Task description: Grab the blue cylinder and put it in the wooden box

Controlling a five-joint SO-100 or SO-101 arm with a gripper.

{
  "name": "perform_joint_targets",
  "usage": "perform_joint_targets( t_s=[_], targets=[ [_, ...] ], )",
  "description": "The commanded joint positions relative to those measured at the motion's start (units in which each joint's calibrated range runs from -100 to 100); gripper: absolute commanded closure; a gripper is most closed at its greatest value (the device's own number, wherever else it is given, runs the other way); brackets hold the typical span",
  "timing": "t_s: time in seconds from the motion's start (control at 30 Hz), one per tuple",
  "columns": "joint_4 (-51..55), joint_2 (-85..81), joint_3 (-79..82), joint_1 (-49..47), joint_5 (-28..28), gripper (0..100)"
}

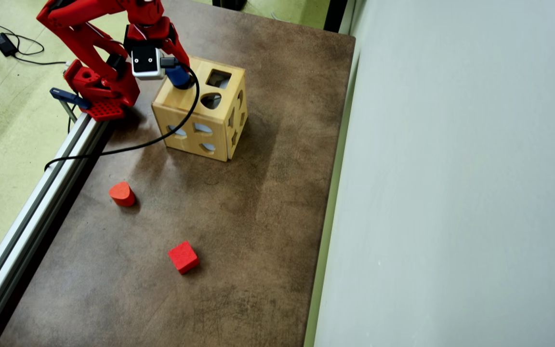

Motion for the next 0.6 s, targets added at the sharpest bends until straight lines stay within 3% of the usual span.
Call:
perform_joint_targets(
  t_s=[0.0, 0.57],
  targets=[
    [0.4, -0.8, -0.1, 0.1, 0.3, 93],
    [0.3, 2.7, -0.9, -0.2, -0.1, 92]
  ],
)
